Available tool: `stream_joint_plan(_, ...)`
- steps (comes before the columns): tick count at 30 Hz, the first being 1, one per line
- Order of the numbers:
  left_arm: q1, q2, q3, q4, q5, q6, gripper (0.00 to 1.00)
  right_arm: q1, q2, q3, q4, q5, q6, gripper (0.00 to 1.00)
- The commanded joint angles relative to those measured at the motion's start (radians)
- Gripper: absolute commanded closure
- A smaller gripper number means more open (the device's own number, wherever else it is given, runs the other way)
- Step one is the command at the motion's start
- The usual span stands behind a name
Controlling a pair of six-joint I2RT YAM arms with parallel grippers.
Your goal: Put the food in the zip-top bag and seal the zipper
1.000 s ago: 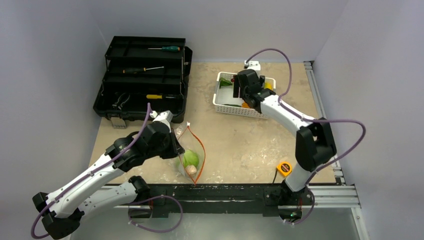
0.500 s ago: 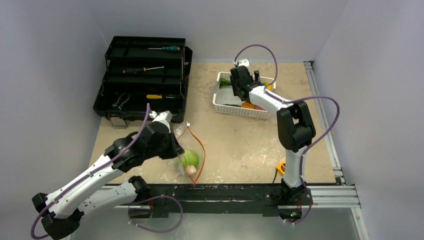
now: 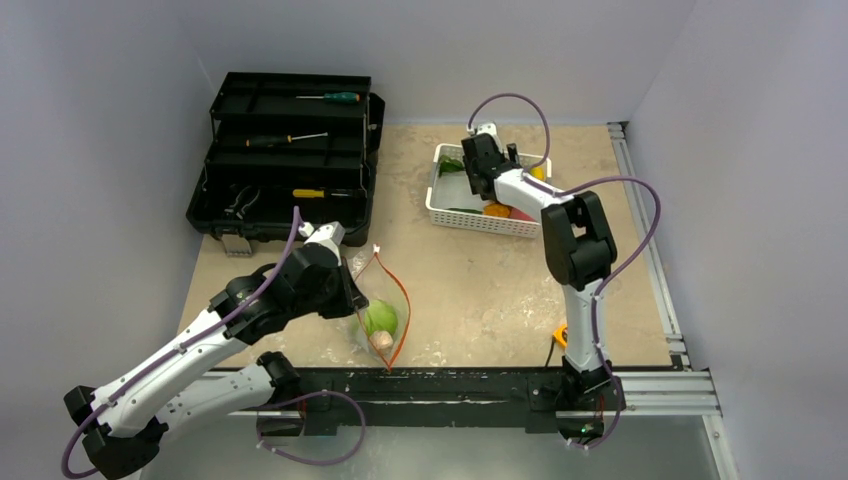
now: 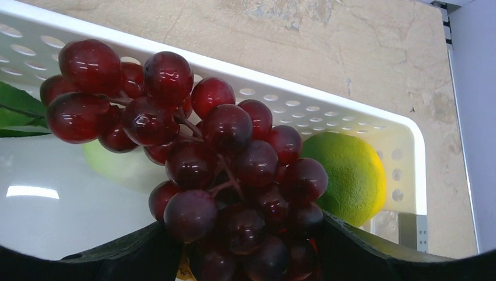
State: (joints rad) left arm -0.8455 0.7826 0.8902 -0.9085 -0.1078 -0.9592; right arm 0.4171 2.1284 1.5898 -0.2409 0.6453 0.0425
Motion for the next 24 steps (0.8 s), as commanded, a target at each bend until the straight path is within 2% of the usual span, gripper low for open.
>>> stream_joint_plan(1,-0.003,-0.011,0.012,0.0,0.006,-0.015,1.0,-0.008,0.004,0.049,0.03,0.024,-0.005,0.29)
stream_joint_plan(5,-0.003,-0.006,0.012,0.005,0.008,-0.016,1.0,-0.008,-0.022,0.037,0.032,0.007,0.001,0.53)
stream_joint_plan(11,-0.004,0.004,0.015,0.008,0.01,-0.015,1.0,-0.008,-0.14,-0.026,0.091,-0.043,-0.007,1.0)
stream_joint_plan(17,-0.003,0.004,0.013,0.008,0.01,-0.015,1.0,-0.009,-0.241,-0.03,0.095,-0.122,-0.005,1.0)
stream_joint_plan(24,-0.003,0.001,0.01,0.009,0.009,-0.016,1.0,-0.008,-0.37,-0.042,0.032,-0.277,0.081,1.0)
